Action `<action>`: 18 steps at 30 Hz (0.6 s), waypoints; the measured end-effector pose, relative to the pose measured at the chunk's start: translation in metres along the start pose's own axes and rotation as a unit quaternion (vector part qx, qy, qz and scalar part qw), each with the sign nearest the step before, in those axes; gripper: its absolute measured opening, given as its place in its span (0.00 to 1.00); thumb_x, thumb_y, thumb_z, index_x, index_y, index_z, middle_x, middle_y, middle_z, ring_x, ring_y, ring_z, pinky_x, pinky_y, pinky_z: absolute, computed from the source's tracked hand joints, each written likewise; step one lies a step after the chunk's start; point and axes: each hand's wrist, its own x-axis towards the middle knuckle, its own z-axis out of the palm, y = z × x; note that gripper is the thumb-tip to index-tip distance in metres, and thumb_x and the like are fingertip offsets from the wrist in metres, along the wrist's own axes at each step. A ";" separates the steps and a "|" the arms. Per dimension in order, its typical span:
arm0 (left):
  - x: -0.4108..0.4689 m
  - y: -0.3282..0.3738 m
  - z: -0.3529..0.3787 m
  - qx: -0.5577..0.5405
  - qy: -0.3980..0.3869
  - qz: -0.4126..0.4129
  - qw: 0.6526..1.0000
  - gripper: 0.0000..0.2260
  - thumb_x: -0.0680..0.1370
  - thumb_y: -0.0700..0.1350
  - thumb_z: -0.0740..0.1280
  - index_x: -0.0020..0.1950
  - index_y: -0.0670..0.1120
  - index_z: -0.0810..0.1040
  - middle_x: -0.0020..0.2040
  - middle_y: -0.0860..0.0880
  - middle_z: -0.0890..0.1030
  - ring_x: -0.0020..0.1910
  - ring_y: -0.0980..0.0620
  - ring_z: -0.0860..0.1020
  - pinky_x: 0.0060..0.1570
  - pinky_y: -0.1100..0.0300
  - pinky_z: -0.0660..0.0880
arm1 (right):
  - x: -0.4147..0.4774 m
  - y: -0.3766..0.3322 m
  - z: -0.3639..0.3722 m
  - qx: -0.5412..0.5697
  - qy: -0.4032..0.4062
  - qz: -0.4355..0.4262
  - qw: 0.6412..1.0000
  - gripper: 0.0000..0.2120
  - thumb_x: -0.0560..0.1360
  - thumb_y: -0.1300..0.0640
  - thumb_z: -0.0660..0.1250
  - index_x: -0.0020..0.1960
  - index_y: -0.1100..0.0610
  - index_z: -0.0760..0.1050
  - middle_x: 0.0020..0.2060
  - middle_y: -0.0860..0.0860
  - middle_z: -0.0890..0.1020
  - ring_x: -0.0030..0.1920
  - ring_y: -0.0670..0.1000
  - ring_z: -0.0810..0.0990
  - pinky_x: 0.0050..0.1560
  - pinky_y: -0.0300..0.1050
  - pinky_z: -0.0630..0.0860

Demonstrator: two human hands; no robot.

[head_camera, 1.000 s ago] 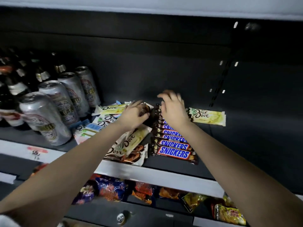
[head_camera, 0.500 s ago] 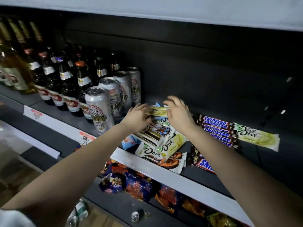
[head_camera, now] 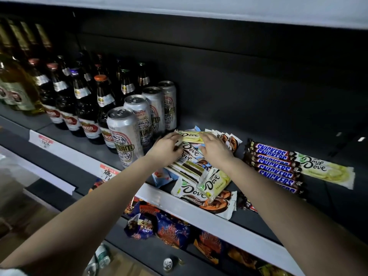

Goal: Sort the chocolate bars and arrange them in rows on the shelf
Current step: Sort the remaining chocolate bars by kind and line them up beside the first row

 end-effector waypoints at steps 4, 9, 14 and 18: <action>0.000 0.000 -0.001 -0.010 0.006 0.004 1.000 0.21 0.78 0.46 0.62 0.70 0.45 0.67 0.71 0.47 0.66 0.69 0.48 0.67 0.70 0.51 0.61 | -0.001 -0.002 -0.003 -0.008 0.029 0.001 1.000 0.23 0.79 0.59 0.58 0.74 0.55 0.58 0.69 0.52 0.64 0.66 0.56 0.66 0.64 0.50 0.67; -0.004 0.008 -0.003 -0.032 0.062 0.030 0.997 0.27 0.77 0.44 0.63 0.74 0.44 0.58 0.73 0.46 0.61 0.71 0.46 0.63 0.70 0.54 0.61 | -0.006 -0.004 -0.009 0.008 0.087 -0.013 0.996 0.30 0.75 0.66 0.63 0.74 0.55 0.57 0.64 0.51 0.62 0.63 0.52 0.64 0.57 0.45 0.70; -0.003 0.022 -0.005 -0.026 0.131 0.068 0.989 0.32 0.75 0.43 0.67 0.76 0.44 0.55 0.75 0.47 0.57 0.73 0.45 0.57 0.72 0.52 0.57 | -0.021 0.001 -0.020 0.016 0.158 -0.039 0.987 0.28 0.74 0.67 0.65 0.72 0.58 0.61 0.63 0.52 0.63 0.62 0.52 0.68 0.57 0.47 0.73; 0.004 0.047 -0.006 -0.017 0.155 0.090 0.984 0.28 0.75 0.45 0.68 0.72 0.45 0.62 0.70 0.46 0.67 0.68 0.44 0.65 0.67 0.51 0.63 | -0.041 0.012 -0.038 0.010 0.185 -0.040 0.982 0.27 0.75 0.65 0.65 0.71 0.58 0.62 0.65 0.54 0.63 0.59 0.55 0.72 0.56 0.48 0.73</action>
